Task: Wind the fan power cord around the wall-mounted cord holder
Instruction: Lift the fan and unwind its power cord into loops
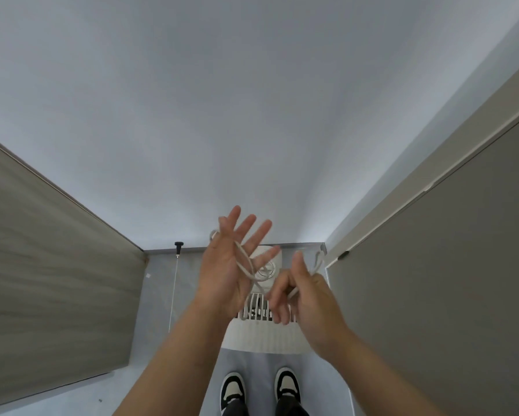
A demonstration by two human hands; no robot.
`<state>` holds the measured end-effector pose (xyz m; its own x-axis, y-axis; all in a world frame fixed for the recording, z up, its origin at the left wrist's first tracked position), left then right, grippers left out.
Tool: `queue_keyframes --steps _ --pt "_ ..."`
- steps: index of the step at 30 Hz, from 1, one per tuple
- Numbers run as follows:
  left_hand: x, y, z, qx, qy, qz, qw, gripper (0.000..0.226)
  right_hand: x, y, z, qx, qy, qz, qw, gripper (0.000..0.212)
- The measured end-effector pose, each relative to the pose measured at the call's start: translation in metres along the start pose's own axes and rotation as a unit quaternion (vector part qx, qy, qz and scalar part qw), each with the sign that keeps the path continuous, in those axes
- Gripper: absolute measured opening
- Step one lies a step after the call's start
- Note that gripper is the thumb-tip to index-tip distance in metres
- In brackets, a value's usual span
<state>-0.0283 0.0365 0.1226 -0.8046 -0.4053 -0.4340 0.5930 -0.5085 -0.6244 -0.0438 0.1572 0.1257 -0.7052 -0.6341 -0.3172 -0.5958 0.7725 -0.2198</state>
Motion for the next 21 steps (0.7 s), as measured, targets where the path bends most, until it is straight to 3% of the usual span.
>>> queue_keyframes --steps 3,6,7,9,10,12,16,21 --pt "-0.010 0.001 -0.020 0.151 -0.007 -0.046 0.987 0.053 -0.006 -0.017 -0.012 -0.031 0.037 -0.030 0.998 0.069" --pt "-0.016 0.008 -0.031 0.256 -0.011 -0.108 0.961 0.044 -0.006 -0.019 -0.025 -0.067 0.069 -0.005 0.995 0.055" --pt "-0.016 0.009 -0.034 0.249 0.031 -0.100 0.963 0.039 -0.006 -0.017 -0.031 -0.070 0.080 0.011 0.994 0.051" --pt "-0.013 0.018 -0.041 0.284 0.053 -0.065 0.955 0.039 -0.002 -0.009 -0.041 -0.028 0.063 0.055 0.996 0.034" --pt "-0.020 0.009 -0.035 0.342 0.028 -0.082 0.936 0.041 0.001 -0.004 -0.046 0.007 0.044 0.078 0.996 0.028" --pt "-0.024 0.009 -0.035 0.342 0.035 -0.135 0.929 0.041 0.010 0.004 -0.055 0.073 0.019 0.105 0.992 0.023" --pt "-0.030 0.012 -0.035 0.367 0.046 -0.168 0.914 0.035 0.029 0.010 -0.076 0.168 -0.008 0.085 0.982 0.026" --pt "-0.038 0.018 -0.042 0.386 0.045 -0.201 0.899 0.045 0.059 0.012 -0.089 0.283 -0.098 0.063 0.952 0.028"
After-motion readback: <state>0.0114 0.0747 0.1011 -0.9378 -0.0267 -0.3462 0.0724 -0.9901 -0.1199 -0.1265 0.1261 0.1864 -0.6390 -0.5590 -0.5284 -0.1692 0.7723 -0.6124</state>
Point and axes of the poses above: each hand's wrist, its own x-axis towards the middle knuckle, its own y-axis out of the back of the hand, z = x × y, the point moved 4 cm from there along x, towards the middle knuckle, and after that the axes turned 3 degrees about x, right-handed, at the moved point
